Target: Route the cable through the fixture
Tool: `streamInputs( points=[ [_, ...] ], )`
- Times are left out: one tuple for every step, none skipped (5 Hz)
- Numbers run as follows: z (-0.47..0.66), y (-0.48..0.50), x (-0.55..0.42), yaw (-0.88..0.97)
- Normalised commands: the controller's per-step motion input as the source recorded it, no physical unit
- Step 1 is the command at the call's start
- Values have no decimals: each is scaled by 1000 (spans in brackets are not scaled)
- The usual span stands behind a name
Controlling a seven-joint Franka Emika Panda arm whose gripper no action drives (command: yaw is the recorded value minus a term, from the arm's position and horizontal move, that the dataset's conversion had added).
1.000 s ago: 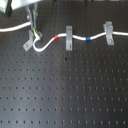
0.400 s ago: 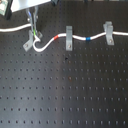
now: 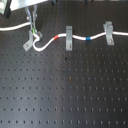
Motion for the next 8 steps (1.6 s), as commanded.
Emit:
streamInputs(
  points=[
    [-24, -42, -395, 0],
    [0, -34, -336, 0],
    [11, -17, -296, 0],
    [10, 16, -293, 0],
    [19, 175, -316, -14],
    [7, 266, -307, -20],
    [7, 206, -289, -6],
    [9, -140, -241, 11]
  ],
)
